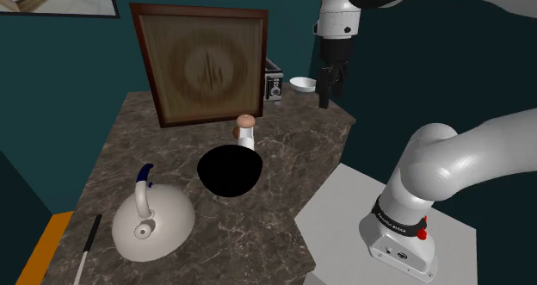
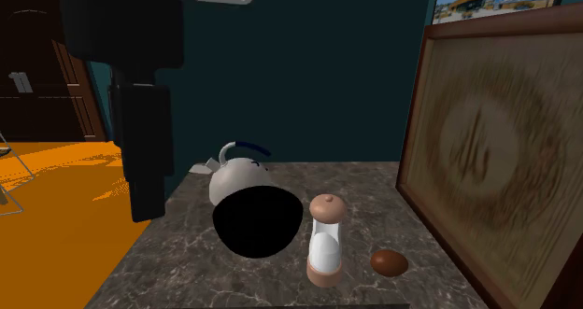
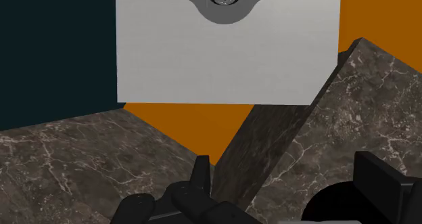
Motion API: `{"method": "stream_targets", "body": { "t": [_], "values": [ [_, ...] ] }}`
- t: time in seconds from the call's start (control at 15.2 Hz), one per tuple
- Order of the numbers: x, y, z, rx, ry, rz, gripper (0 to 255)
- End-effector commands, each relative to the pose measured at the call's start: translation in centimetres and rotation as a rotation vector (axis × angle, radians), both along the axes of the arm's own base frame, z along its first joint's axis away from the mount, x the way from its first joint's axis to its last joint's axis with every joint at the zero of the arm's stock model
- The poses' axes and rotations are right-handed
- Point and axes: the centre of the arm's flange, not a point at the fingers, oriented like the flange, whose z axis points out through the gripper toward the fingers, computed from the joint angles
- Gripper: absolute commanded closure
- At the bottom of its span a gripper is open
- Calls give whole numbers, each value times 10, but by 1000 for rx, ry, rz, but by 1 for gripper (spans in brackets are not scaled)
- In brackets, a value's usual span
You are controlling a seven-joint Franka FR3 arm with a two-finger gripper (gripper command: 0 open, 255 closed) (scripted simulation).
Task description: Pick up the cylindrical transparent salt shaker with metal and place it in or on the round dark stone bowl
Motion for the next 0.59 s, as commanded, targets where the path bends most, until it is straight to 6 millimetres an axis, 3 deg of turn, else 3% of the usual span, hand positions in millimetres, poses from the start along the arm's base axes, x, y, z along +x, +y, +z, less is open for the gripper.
{"method": "stream_targets", "body": {
  "t": [0.0, 0.53],
  "values": [
    [0, 0, 0, 0, 0, 0, 0],
    [84, 13, -45, -1, -63, 42, 0]
  ]
}}
